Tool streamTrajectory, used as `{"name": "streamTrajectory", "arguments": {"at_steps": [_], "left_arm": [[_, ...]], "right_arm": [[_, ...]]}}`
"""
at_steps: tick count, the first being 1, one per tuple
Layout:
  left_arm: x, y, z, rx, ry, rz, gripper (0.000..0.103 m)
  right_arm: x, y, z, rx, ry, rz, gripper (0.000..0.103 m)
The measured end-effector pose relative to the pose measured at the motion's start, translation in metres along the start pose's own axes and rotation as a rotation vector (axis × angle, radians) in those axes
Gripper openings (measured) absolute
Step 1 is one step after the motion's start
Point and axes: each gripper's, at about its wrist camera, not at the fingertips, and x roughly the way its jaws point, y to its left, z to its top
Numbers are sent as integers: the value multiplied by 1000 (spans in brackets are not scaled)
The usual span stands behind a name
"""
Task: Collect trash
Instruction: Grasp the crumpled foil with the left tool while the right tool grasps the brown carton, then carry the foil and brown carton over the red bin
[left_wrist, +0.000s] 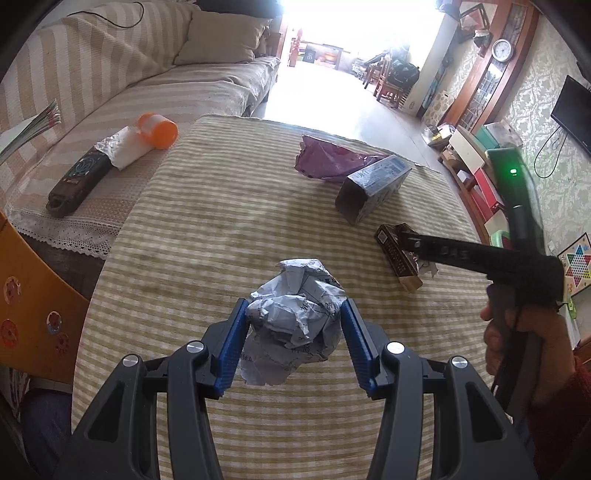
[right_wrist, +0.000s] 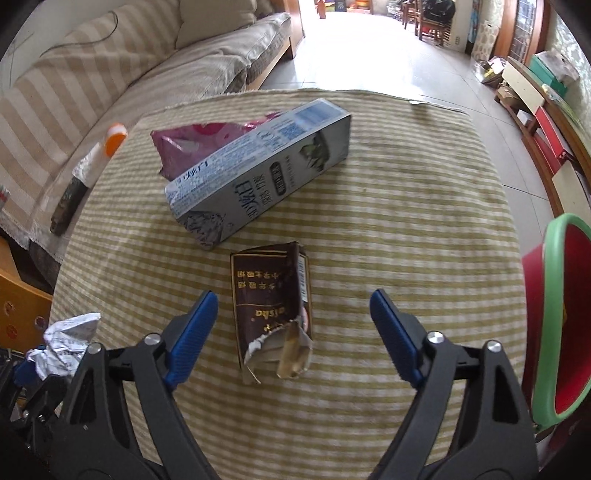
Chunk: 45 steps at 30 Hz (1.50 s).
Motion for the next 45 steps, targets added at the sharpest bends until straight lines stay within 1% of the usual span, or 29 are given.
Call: {"name": "streamTrajectory", "arguments": {"at_steps": [1,3,4,6,7,10,13,22,29,35,45], "left_arm": [[0,0,0,0,-1,1,48],[-1,1,-1,-3,-2,0,48],[-1,1,-1,-5,-2,-1,48],[-1,2,-1,-8,-3,0,48],[-1,2,-1,-9,-3,0,48],[-1,3,-2,-11,0,4,48],[1,4,-3,-15,6,9,48],[5,1,-4,-12,14,27,48],[2,-3,1,0,-8,31,48],[-4,-14,7,22,-33,26,49],[-1,-27,11,58,-31,7,49]], "right_arm": [[4,2,0,-9,8,-3,78],[10,4,0,-18,28,-5,66],[12,5,0,-21,36,-2,63],[16,7,-1,-28,51,5,47],[17,7,-2,-30,55,11,45],[12,8,-4,-44,39,7,44],[2,7,-9,-34,18,30,44],[-44,6,-34,-36,-76,49,44],[-77,6,-50,-12,-147,44,44],[-103,-4,-61,22,-202,24,44],[-118,-19,-67,52,-221,-5,44]]}}
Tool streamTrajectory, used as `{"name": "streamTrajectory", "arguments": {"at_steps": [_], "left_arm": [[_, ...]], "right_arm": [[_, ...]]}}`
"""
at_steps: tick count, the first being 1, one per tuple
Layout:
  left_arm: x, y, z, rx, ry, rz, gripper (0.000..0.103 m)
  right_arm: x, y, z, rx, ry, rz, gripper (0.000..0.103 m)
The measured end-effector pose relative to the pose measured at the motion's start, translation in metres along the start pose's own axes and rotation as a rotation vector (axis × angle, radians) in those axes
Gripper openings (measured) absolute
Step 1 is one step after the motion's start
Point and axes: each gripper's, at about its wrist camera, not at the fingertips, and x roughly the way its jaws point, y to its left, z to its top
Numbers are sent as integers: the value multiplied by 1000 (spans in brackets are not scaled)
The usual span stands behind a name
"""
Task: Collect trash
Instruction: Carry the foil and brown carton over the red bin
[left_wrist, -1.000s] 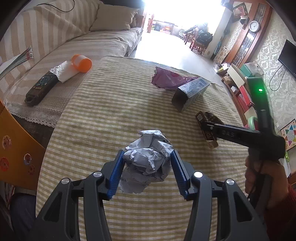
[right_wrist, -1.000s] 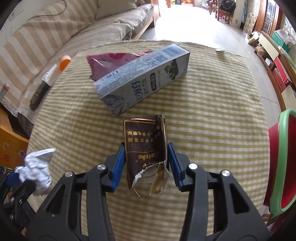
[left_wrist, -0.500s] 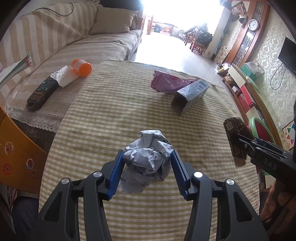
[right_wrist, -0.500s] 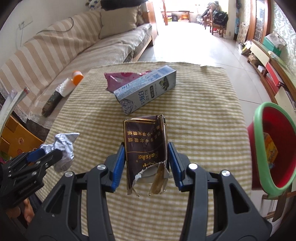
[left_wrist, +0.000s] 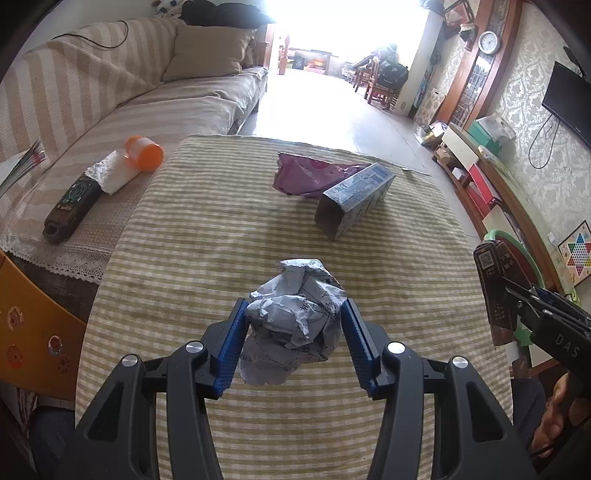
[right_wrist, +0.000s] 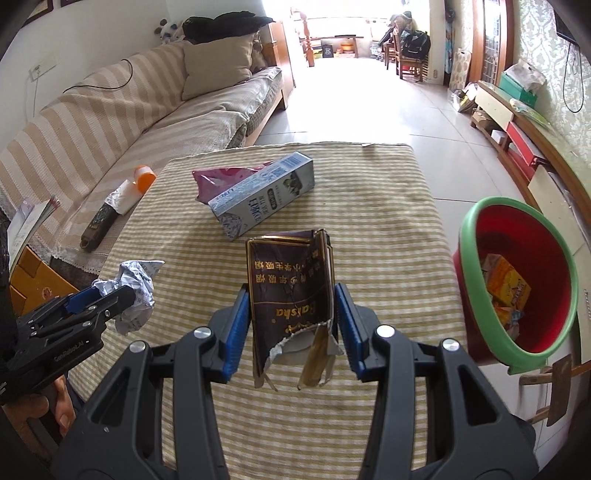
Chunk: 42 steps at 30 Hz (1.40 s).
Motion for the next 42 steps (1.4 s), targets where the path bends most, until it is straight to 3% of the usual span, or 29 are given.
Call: {"name": "streamTrajectory", "arguments": {"at_steps": [10,24,31,42], "left_arm": [[7,-9,1,25,19,2,49],[-6,-32,21,63,-42,-17,49],[-9,-60,37,105,-74,-53,49],[2,-116,46,224,-63,-115,49]], "right_arm": [[-4,-15,-5,28,-6,-13,44],[-25,-33,0,74,-76,-31,44],[-39,-54,4,106,-121,-65,44],[-51,-94,5,165,-150,-133,44]]}}
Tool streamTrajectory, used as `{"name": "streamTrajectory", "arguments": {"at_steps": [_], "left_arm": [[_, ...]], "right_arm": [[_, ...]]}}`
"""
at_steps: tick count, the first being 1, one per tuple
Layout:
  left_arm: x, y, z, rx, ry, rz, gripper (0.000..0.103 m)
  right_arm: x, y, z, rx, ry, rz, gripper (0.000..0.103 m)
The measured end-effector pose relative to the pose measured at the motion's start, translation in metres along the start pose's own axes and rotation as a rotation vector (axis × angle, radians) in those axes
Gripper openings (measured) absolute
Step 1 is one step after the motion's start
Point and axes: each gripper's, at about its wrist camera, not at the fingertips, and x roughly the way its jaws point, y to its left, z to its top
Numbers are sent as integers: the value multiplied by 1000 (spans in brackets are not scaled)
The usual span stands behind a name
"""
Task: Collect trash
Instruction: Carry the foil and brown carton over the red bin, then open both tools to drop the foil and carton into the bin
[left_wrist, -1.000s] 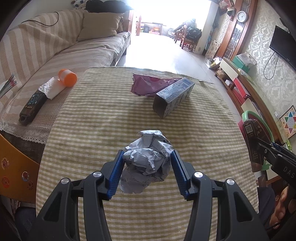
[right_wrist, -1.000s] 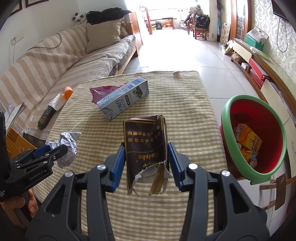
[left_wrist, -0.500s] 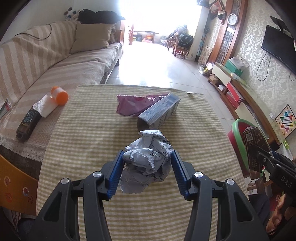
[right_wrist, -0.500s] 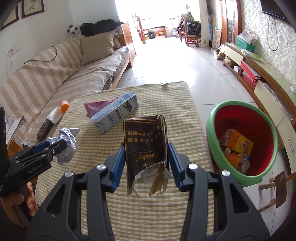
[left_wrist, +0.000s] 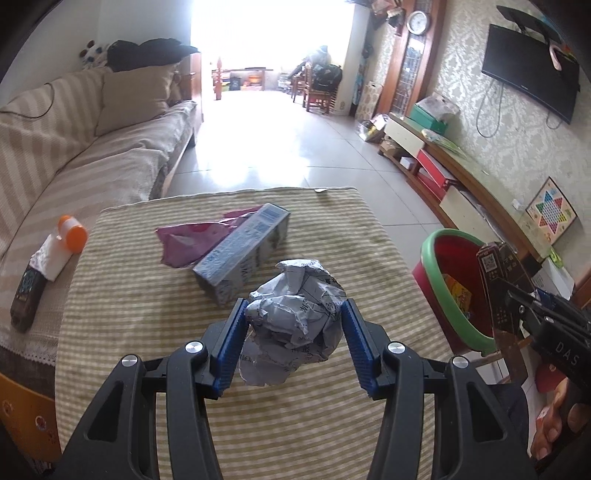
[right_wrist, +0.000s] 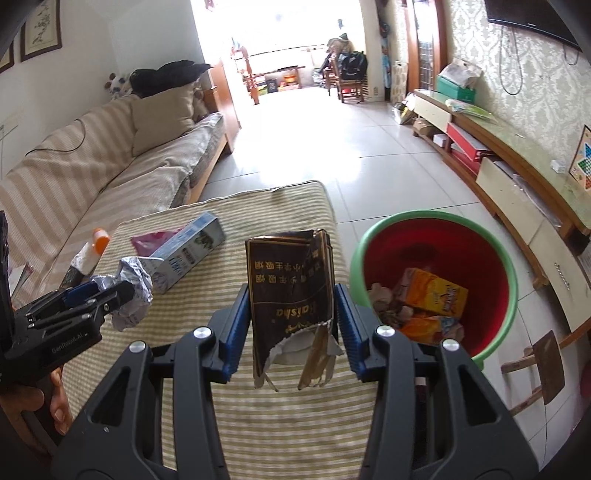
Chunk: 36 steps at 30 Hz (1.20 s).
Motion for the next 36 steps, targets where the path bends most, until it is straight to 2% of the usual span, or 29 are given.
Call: {"name": "streamTrajectory", "arguments": {"at_steps": [10,24,31,36], "left_arm": [[23,-33,11,54,37,-15,49],[48,-118,57,117,-23,-155,49],[64,-157,67,143,-4,-221,49],[81,-181,73,139,38,-266,49]], "right_arm": [[8,-40,-3,64,15,-21,44],[-6,-108,23,74,-55,-98,44],[-2,-145,27,136,-59,-113,44],[-2,-164,25,162,-55,-121,44]]}}
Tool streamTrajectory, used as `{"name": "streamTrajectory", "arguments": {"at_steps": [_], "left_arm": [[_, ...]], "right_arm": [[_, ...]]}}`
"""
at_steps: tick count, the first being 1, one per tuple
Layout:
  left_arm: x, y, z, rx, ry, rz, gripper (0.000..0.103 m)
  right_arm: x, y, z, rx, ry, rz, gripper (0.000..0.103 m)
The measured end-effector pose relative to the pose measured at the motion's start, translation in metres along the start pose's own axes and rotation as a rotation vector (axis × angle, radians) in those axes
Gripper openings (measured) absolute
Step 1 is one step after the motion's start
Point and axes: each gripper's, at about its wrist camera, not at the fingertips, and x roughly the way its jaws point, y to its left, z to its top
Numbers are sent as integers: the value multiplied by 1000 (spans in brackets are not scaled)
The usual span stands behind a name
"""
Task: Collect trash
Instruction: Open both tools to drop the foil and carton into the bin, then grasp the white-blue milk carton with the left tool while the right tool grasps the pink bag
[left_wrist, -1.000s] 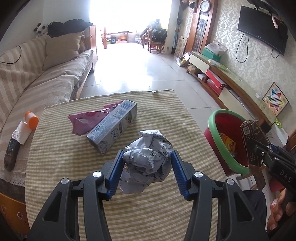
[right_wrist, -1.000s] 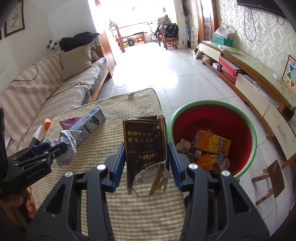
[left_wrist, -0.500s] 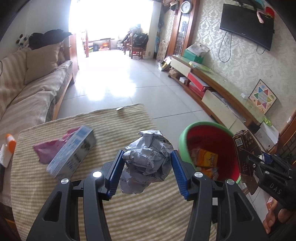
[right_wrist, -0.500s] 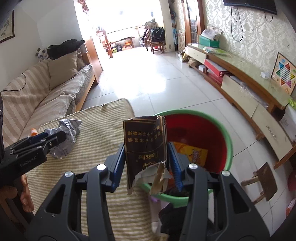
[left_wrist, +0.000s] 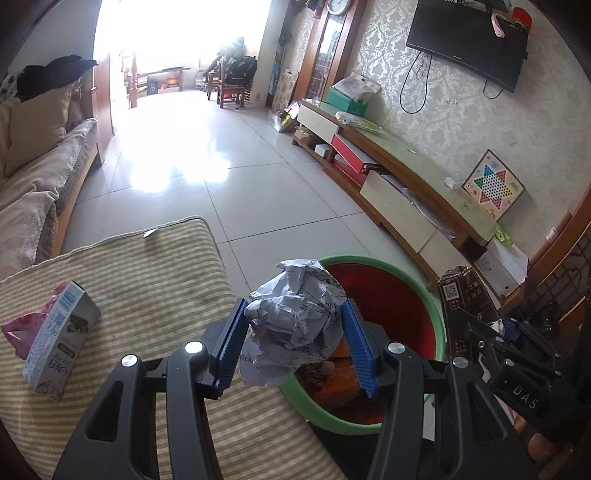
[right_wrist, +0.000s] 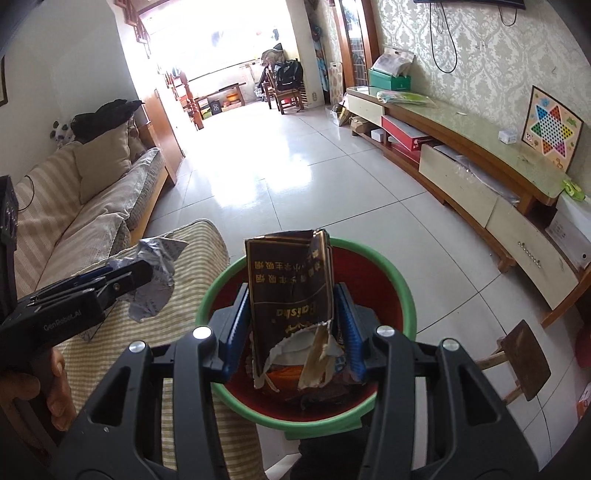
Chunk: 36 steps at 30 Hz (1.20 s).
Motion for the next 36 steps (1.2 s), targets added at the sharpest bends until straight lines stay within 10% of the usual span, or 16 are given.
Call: {"name": "streamTrajectory", "arguments": {"at_steps": [19,21,24,36], "left_arm": [[41,-41,6,37,48,-58,63],[39,-40,6,36,34,-48,81],[32,-33,5,48,21,-38,81],[-14,109,-16,123,-2,320,86]], "right_arm": [[7,-40,-7,83,3,-32,45],[12,-41,-7,96,12,-28,70],[13,-42,-8,116,-20,-40,83],[12,-13,-25,57,28,-35,87]]}}
